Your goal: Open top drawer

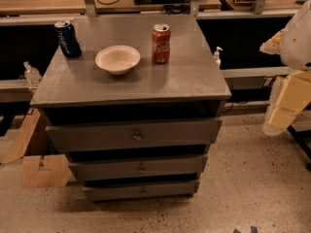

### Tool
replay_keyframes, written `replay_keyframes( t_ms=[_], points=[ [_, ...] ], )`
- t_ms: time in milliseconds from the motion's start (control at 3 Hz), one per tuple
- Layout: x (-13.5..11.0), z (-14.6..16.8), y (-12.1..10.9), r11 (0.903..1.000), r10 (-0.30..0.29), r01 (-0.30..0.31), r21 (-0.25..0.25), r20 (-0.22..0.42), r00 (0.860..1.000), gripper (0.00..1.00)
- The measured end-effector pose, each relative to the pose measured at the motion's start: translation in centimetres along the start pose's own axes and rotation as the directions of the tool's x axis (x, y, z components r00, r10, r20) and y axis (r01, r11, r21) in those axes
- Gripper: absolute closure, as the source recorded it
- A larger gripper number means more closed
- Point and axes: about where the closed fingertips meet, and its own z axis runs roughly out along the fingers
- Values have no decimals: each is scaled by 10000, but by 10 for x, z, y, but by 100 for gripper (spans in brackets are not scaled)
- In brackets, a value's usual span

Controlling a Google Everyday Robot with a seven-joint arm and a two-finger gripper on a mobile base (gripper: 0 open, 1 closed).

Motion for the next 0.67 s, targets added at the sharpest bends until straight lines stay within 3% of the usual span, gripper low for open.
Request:
replay_keyframes(
  t_ms=[667],
  points=[
    [-1, 18, 3, 9999, 77, -78, 97, 84, 9999, 0]
  ],
)
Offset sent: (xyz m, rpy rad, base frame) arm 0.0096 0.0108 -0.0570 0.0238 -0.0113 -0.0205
